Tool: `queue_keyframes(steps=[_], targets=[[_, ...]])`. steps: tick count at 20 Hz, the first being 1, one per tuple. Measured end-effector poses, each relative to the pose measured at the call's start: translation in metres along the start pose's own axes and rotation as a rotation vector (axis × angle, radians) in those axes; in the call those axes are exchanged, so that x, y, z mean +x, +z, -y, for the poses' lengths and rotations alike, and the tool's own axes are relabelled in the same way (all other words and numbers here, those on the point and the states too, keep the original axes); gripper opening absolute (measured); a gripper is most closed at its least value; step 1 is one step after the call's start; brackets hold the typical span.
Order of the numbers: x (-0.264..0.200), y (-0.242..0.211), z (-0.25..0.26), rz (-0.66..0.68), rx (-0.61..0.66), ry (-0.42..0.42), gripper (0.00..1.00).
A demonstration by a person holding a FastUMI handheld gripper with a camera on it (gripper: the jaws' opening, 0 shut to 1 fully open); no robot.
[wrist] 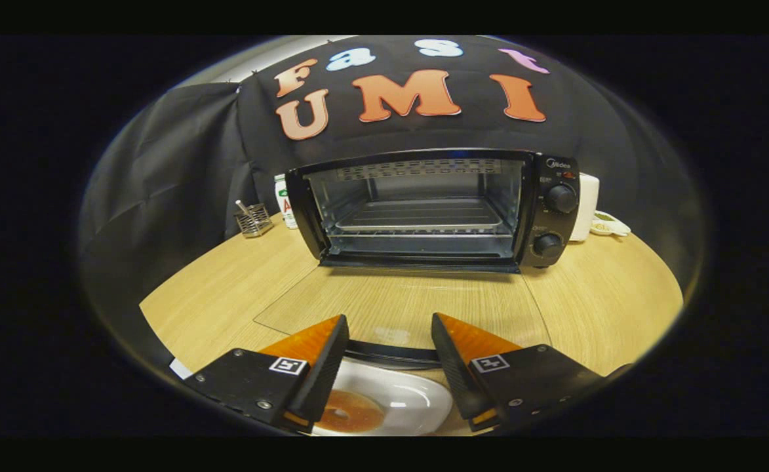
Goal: Open the toaster oven, put the food inside, and close the toaster oven door.
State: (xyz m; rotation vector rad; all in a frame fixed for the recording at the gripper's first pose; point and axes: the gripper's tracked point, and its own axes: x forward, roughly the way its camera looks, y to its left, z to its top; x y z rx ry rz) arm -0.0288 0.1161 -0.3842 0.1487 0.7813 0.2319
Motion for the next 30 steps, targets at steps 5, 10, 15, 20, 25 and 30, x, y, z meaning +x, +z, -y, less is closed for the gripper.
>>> queue_keyframes(steps=[5,10,15,20,25,30], targets=[[0.0,-0.002,-0.001,0.004,0.0,0.003,0.76],[0.002,-0.003,0.002,-0.008,0.006,0.007,0.75],[0.0,-0.001,0.003,-0.027,0.016,0.012,0.72],[-0.025,0.001,0.001,-0.042,0.011,0.011,0.88],[-0.07,-0.016,-0.019,-0.068,-0.016,0.08,0.97],[-0.094,-0.052,-0.044,-0.155,0.009,0.145,0.96]])
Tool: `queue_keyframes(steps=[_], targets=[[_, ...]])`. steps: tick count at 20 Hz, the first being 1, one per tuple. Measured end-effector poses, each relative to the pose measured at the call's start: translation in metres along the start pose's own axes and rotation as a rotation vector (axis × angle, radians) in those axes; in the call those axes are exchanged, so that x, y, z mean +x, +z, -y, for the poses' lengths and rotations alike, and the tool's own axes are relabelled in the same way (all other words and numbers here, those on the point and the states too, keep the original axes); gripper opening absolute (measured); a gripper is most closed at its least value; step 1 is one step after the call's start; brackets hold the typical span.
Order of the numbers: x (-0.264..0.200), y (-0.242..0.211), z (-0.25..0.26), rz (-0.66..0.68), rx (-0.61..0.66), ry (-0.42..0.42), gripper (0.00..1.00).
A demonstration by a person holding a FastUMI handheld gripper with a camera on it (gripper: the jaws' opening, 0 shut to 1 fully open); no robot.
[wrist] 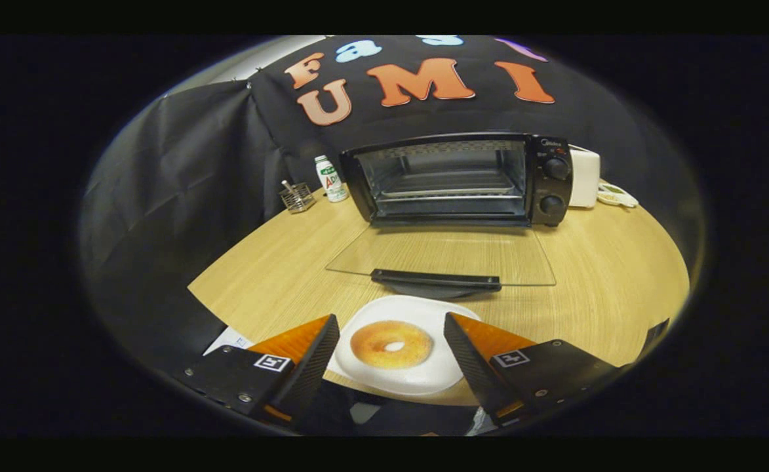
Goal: Open the toaster oven, put the food inside, and close the toaster oven door.
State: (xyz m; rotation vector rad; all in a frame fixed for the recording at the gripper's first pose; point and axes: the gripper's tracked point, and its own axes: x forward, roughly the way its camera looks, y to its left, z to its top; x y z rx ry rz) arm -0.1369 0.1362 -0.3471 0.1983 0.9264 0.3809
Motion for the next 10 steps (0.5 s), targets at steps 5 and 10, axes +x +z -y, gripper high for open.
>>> queue_keyframes(steps=[5,10], targets=[[0.009,-0.033,0.001,-0.076,-0.05,-0.02,0.96],[0.018,-0.043,0.006,-0.087,-0.023,-0.066,0.85]])
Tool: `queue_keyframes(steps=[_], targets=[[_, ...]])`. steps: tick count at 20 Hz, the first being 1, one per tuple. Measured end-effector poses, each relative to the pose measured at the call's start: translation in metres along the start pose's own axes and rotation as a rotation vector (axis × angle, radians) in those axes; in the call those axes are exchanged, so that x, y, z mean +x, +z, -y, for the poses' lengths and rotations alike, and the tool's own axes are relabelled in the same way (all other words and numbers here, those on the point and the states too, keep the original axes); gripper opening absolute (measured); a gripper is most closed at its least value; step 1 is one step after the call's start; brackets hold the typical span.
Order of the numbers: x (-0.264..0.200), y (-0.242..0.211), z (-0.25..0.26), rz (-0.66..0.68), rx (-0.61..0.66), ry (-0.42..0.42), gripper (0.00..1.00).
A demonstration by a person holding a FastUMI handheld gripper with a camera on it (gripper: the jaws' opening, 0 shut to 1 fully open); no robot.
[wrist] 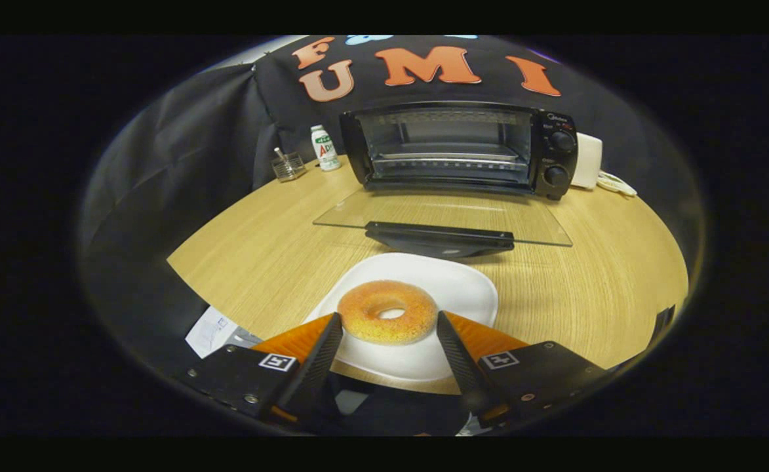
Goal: Open the toaster oven, put the food inside, and close the toaster oven door.
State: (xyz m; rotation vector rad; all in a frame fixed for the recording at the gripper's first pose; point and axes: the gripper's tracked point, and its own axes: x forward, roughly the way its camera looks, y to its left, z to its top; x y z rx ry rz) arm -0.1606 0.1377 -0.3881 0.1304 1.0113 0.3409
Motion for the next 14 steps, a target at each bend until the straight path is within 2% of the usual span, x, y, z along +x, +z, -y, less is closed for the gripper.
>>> queue_keyframes(steps=[2,3,4,5,7,10,14], targets=[[0.003,0.003,-0.002,0.006,0.005,0.001,0.77],[0.004,0.006,-0.004,0.014,0.016,0.006,0.67],[0.001,0.007,-0.004,0.022,0.029,0.013,0.62],[0.0,0.011,-0.004,0.029,0.045,0.023,0.53],[-0.007,0.025,-0.009,0.068,0.105,0.067,0.46],[-0.011,0.062,-0.017,0.16,0.25,0.147,0.45],[0.003,0.096,-0.014,0.202,0.417,0.171,0.45]])
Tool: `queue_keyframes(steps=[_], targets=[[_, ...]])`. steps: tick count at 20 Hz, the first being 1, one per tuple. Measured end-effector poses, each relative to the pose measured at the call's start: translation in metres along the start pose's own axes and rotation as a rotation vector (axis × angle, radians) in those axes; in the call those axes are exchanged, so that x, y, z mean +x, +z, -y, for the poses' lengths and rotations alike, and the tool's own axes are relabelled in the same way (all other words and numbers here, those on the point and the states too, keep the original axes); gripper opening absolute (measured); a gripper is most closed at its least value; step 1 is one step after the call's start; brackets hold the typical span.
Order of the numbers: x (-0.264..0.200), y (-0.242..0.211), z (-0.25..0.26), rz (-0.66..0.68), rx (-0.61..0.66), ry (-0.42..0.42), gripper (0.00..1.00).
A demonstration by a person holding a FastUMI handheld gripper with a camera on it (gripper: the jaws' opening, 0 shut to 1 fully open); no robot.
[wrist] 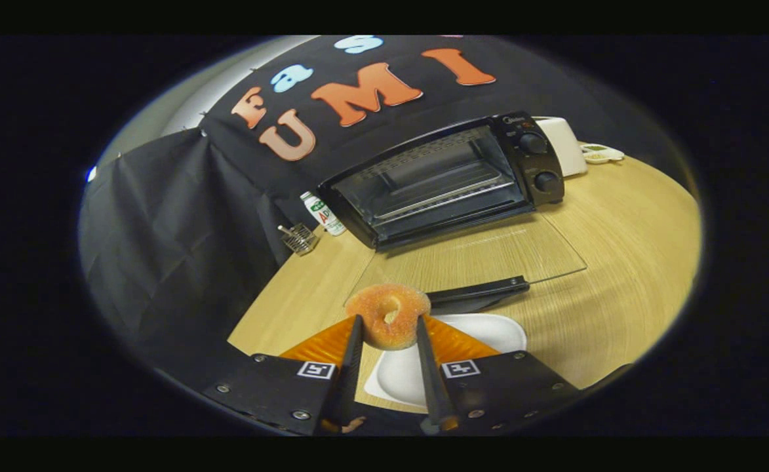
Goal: Open the toaster oven, put the food inside, and close the toaster oven door.
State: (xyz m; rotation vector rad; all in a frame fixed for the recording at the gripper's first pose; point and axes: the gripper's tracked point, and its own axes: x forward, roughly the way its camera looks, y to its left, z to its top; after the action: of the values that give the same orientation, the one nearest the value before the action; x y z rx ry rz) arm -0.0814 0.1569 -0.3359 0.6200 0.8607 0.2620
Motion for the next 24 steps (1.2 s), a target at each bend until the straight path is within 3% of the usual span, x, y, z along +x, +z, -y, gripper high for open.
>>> queue_keyframes(steps=[8,17,21,24], targets=[[0.046,0.074,-0.005,0.185,0.352,0.031,0.44],[0.096,0.141,0.015,0.3,0.506,-0.014,0.44],[0.115,0.155,0.033,0.325,0.489,-0.082,0.44],[0.128,0.168,0.03,0.348,0.51,-0.067,0.44]])
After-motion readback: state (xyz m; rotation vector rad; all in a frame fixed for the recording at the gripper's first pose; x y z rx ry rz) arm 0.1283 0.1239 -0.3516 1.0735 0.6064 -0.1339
